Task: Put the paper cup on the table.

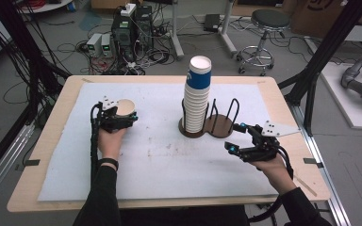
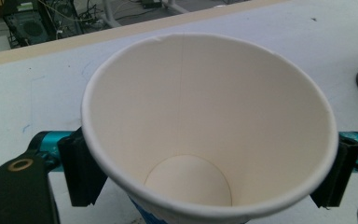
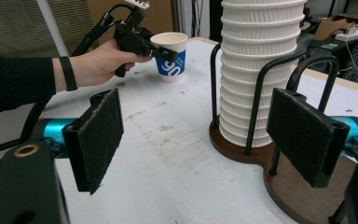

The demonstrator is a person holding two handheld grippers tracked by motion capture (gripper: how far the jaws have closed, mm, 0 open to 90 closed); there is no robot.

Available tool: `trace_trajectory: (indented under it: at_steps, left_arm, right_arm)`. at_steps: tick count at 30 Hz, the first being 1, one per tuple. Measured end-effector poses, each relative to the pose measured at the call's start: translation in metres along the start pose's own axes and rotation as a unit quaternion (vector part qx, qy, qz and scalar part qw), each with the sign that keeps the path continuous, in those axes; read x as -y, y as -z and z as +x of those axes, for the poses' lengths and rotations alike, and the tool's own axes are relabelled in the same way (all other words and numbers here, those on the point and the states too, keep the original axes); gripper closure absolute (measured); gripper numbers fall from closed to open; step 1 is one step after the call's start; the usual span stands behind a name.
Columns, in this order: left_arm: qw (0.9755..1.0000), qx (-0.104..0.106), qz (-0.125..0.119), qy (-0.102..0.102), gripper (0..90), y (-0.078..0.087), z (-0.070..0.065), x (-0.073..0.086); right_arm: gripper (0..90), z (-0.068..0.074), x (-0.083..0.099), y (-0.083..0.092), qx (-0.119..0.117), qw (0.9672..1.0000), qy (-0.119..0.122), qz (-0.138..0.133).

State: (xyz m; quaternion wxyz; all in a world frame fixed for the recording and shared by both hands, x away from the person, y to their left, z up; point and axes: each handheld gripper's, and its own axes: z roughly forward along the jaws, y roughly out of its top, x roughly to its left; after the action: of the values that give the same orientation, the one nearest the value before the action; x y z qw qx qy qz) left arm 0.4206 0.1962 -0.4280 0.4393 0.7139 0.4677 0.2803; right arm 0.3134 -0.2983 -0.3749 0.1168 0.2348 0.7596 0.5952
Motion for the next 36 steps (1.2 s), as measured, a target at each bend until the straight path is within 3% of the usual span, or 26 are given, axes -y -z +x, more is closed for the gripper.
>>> trace_trajectory:
  at_steps: [6, 13, 16, 26, 31, 36]
  left_arm:
    - [1.0, -0.006, 0.005, 0.003, 6.6, 0.004, -0.002, 0.0]
    - [0.9997, -0.017, 0.001, 0.017, 6.5, 0.019, 0.002, 0.005]
    - [0.9997, -0.013, 0.004, 0.023, 6.5, 0.027, 0.004, 0.007]
    - [0.9999, -0.008, 0.004, -0.011, 6.5, 0.055, -0.005, 0.009]
    - [0.9994, 0.027, -0.011, -0.019, 6.5, 0.068, -0.019, 0.012]
    - [0.9965, 0.07, -0.029, -0.037, 6.5, 0.079, -0.044, 0.009]
  right_arm:
    - [19.1, 0.0, 0.0, 0.0, 0.0, 1.0, 0.001, 0.001]
    - [19.1, 0.0, 0.0, -0.001, 0.002, 1.0, 0.001, 0.0]
    - [19.1, 0.0, 0.0, -0.001, 0.001, 1.0, 0.002, 0.001]
    - [19.1, -0.001, 0.001, -0.002, 0.001, 1.0, -0.002, 0.003]
    - [19.1, -0.004, 0.002, -0.002, 0.002, 1.0, -0.005, 0.003]
    - [19.1, -0.006, 0.004, 0.0, 0.009, 0.9999, -0.007, 0.004]
